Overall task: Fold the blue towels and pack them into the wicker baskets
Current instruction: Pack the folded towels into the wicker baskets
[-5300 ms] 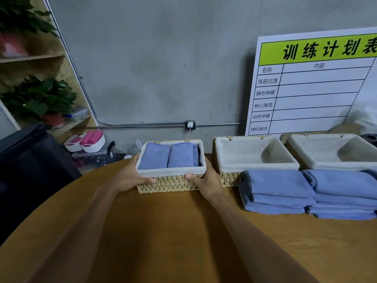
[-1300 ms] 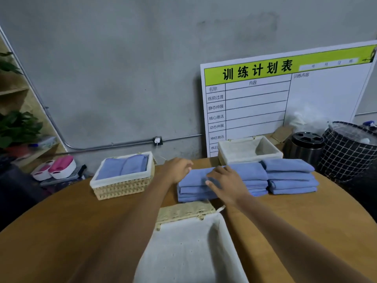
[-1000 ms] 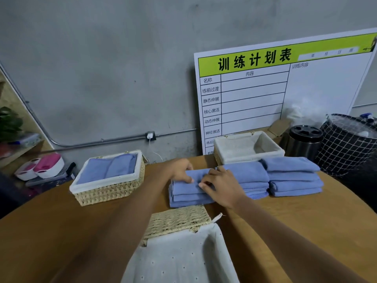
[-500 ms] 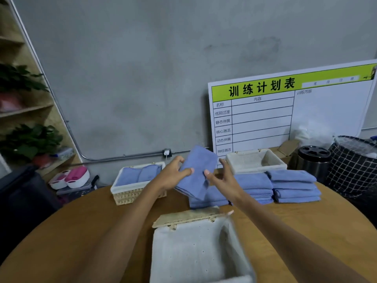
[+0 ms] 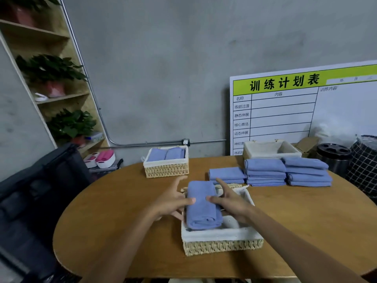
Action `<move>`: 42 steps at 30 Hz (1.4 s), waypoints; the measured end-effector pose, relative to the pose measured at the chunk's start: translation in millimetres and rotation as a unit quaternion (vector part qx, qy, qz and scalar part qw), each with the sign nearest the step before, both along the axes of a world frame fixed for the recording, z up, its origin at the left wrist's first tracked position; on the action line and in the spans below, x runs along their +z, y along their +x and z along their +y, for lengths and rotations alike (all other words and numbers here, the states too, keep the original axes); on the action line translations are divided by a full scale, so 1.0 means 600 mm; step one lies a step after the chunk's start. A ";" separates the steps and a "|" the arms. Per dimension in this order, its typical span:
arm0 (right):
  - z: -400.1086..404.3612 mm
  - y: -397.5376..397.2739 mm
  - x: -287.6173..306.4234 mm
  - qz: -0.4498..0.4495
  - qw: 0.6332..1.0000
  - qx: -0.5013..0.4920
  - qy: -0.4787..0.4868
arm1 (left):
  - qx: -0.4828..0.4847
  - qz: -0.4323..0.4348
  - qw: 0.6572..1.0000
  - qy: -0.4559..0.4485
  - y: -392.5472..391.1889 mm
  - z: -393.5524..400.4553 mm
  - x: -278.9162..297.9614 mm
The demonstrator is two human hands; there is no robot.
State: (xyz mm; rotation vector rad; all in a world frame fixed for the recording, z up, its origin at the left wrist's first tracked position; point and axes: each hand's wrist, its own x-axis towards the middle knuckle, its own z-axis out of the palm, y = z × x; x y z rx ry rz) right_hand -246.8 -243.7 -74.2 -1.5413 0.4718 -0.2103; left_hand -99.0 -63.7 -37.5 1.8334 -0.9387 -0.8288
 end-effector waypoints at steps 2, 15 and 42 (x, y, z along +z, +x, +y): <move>0.007 -0.006 -0.010 0.016 0.999 0.022 -0.023 | -0.006 -0.054 0.998 0.012 -0.002 0.003 -0.013; 0.002 0.016 -0.046 0.111 0.926 0.139 -0.334 | -0.028 -0.371 0.916 0.150 -0.003 -0.018 -0.071; -0.057 0.035 -0.064 0.070 0.820 0.241 -0.515 | -0.223 -0.436 0.806 0.334 0.014 -0.090 -0.049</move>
